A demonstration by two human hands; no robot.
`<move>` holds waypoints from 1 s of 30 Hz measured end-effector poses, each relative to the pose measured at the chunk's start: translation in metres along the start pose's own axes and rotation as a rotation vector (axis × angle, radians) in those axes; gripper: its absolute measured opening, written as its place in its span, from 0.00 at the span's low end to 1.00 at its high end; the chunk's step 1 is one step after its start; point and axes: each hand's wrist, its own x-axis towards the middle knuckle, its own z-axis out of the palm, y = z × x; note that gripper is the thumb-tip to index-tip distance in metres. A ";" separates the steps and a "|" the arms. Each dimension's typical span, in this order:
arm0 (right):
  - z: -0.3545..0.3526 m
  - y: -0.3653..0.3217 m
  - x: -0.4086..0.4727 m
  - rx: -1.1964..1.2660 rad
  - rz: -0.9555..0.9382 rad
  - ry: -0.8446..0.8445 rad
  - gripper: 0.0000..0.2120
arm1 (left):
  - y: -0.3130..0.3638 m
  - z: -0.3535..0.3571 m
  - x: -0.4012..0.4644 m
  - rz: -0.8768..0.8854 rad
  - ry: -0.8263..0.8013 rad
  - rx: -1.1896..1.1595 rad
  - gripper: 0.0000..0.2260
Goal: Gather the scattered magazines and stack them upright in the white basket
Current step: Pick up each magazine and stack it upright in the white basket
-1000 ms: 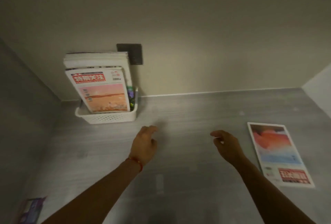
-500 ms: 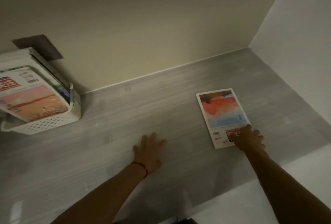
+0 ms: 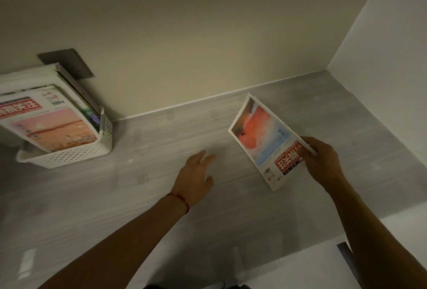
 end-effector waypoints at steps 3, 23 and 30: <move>-0.011 -0.048 0.014 -0.067 -0.209 -0.103 0.07 | 0.020 -0.032 0.008 0.163 0.284 0.054 0.31; 0.152 -0.250 0.003 0.676 0.104 -0.581 0.42 | -0.130 -0.168 -0.122 -0.124 0.436 -0.904 0.11; 0.242 -0.339 -0.051 0.406 -0.238 -0.629 0.16 | -0.211 -0.239 -0.151 -0.187 0.536 -0.935 0.13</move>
